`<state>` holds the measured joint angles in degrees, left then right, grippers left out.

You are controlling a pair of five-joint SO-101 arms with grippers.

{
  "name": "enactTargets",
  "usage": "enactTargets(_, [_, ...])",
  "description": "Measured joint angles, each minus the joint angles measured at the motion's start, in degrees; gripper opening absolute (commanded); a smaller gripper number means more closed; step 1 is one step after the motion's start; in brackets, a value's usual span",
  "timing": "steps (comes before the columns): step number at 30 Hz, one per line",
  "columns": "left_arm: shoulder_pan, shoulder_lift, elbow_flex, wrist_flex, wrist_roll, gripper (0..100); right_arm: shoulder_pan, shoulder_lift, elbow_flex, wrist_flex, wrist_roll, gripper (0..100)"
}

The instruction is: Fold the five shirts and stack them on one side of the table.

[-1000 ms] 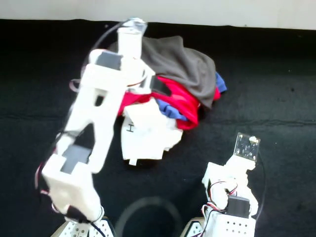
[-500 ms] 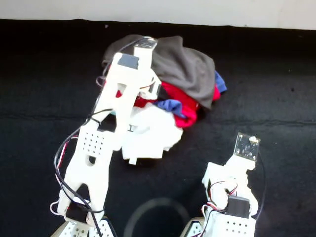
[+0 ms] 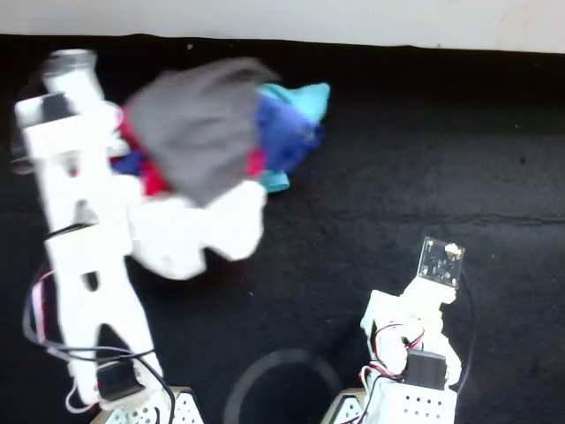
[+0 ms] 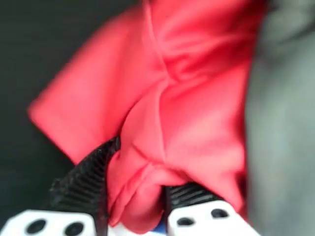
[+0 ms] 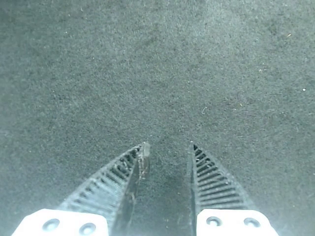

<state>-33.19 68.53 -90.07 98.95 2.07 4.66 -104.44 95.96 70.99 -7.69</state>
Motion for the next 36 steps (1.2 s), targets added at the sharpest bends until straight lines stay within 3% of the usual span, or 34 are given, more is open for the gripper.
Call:
enactTargets(6, [-15.6,-5.5,-2.0,0.0,-7.0,1,0.0,0.0,0.0,0.0,0.0,13.1])
enactTargets(12, [-23.6,-8.4,-2.0,0.0,-8.6,3,0.0,0.0,0.0,0.0,0.0,13.1])
enactTargets(19, [-25.6,-6.2,-2.4,1.1,-15.8,29,0.0,0.0,0.0,0.0,0.0,13.1])
enactTargets(28, [-30.6,-15.0,-2.9,1.1,-17.4,29,0.0,0.0,0.0,0.0,0.0,13.1])
enactTargets(36, [-22.5,-27.3,-2.9,1.5,-17.4,28,0.0,0.0,0.0,0.0,0.0,13.1])
